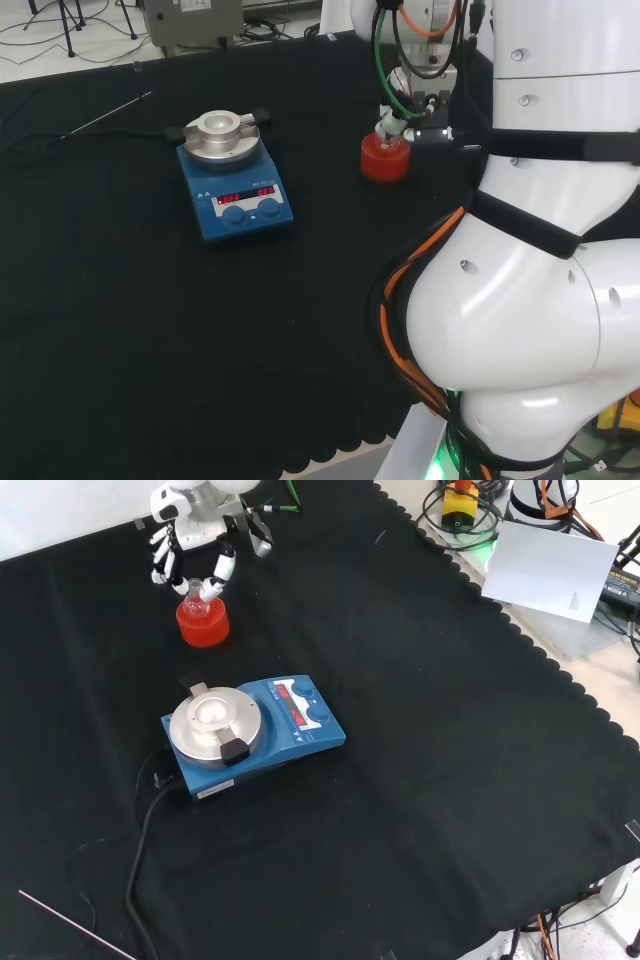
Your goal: Pick up the round-bottom flask.
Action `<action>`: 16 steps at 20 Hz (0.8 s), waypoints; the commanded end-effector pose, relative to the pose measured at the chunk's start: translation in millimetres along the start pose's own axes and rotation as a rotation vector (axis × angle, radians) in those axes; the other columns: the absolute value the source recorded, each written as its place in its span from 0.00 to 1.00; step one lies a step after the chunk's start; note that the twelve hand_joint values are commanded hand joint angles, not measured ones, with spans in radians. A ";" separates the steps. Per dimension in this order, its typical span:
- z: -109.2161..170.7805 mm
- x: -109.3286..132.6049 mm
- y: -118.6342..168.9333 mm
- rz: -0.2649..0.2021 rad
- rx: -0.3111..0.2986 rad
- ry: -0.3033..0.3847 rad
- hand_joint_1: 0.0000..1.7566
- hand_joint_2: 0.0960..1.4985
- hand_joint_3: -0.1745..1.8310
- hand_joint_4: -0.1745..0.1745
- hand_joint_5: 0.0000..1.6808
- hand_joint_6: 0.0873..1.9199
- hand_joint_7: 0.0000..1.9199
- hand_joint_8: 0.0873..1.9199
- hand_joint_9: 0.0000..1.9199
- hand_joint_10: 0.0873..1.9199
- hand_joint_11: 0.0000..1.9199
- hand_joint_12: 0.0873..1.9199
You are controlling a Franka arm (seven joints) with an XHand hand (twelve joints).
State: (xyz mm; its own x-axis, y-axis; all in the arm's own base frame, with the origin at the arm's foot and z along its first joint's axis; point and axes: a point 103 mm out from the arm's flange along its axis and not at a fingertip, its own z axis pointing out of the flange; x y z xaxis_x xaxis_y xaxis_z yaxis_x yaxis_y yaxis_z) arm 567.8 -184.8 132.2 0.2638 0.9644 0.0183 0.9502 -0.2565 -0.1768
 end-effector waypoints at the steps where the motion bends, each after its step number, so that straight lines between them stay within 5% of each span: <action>1: -21.4 3.2 -9.3 -0.011 -0.015 -0.012 0.61 0.46 0.43 0.89 0.63 0.52 0.28 0.26 0.35 0.25 0.15 0.67; 16: -78.3 32.3 -39.3 -0.039 -0.057 -0.087 0.62 0.43 0.46 0.97 0.65 0.52 0.29 0.26 0.35 0.25 0.15 0.66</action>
State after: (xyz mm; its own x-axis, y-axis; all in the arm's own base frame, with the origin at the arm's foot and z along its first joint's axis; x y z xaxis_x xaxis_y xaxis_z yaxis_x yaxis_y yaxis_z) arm 557.1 -161.6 204.3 0.2286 0.9730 -0.0321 0.9648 -0.2308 -0.1257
